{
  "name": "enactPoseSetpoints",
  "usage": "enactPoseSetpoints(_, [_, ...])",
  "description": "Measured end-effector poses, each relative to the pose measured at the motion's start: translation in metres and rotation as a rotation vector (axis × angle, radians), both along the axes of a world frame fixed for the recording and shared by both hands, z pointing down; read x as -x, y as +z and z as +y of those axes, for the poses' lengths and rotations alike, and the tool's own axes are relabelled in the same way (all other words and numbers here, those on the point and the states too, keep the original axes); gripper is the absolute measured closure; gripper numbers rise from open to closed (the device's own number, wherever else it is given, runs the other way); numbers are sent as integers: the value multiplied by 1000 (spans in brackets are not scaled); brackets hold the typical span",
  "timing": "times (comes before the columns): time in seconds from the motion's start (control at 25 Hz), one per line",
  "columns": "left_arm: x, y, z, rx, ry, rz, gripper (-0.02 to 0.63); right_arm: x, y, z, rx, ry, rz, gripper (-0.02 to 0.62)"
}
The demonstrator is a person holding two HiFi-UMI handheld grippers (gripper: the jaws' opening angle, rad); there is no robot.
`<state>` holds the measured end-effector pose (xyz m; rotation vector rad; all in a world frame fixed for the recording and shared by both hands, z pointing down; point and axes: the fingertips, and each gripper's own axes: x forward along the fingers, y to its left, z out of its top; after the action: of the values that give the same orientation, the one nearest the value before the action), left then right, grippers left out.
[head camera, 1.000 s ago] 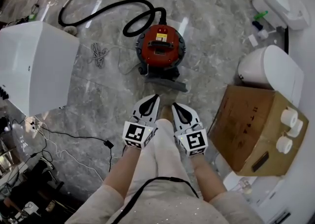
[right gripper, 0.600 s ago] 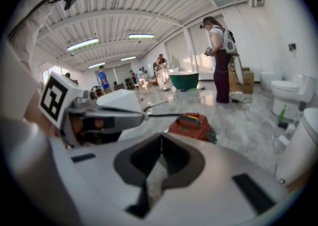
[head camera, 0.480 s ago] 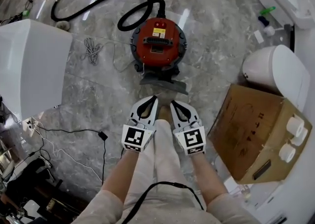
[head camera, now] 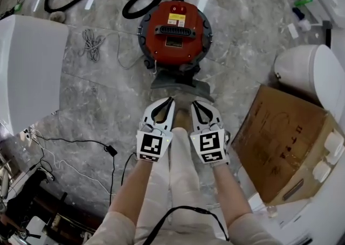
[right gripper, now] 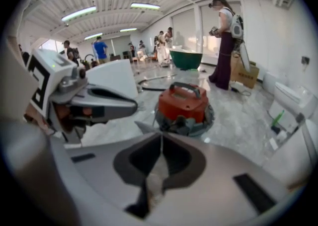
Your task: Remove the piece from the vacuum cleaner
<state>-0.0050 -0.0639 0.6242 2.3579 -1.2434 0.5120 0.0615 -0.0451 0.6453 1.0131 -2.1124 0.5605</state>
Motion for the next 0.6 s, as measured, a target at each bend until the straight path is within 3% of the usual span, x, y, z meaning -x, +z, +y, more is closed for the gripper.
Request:
enactPoseSetpoints(0.28, [-4,38,3,-55,131,-220,586,-8,34,-8,27,-95,147,567])
enactPoseSetpoints(0.36, [-4,48,2,-64,159,-285,586,-8,43,-8,48,-121,175,518])
enactPoseSetpoints(0.6, [-4,67,-5,-85,238,-422,553,-10,66,-11,90,-182,231,462])
